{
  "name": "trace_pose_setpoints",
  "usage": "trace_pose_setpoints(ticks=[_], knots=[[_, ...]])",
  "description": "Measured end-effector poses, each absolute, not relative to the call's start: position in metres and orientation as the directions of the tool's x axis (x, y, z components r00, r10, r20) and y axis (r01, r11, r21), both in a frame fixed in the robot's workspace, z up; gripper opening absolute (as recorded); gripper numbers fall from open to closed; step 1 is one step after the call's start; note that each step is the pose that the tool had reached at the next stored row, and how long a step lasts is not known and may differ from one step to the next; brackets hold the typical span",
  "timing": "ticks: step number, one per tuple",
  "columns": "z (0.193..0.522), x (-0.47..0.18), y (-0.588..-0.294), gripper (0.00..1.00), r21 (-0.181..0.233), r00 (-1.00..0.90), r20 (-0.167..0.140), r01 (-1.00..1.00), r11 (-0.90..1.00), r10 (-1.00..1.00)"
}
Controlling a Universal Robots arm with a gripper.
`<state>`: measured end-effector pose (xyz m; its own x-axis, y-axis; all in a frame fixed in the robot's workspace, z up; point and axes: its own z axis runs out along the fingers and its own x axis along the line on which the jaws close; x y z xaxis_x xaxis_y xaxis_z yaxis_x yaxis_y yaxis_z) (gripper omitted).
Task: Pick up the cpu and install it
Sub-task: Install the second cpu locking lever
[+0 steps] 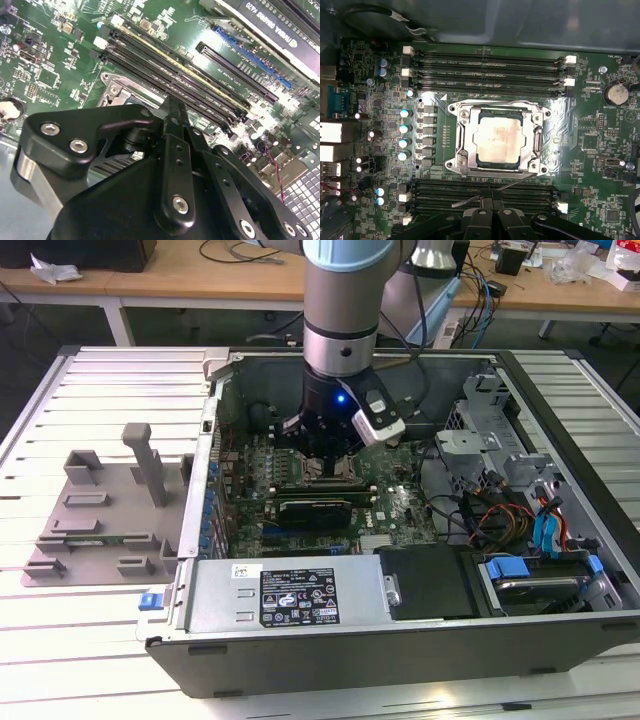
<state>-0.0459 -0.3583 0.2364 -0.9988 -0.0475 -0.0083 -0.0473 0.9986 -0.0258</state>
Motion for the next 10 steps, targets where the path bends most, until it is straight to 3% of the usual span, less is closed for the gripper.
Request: trace_pose_setpoints(ticks=[10], knots=[[0.224,-0.057,-0.358,0.11,-0.025,-0.999,-0.009,-0.047,0.999,-0.047]])
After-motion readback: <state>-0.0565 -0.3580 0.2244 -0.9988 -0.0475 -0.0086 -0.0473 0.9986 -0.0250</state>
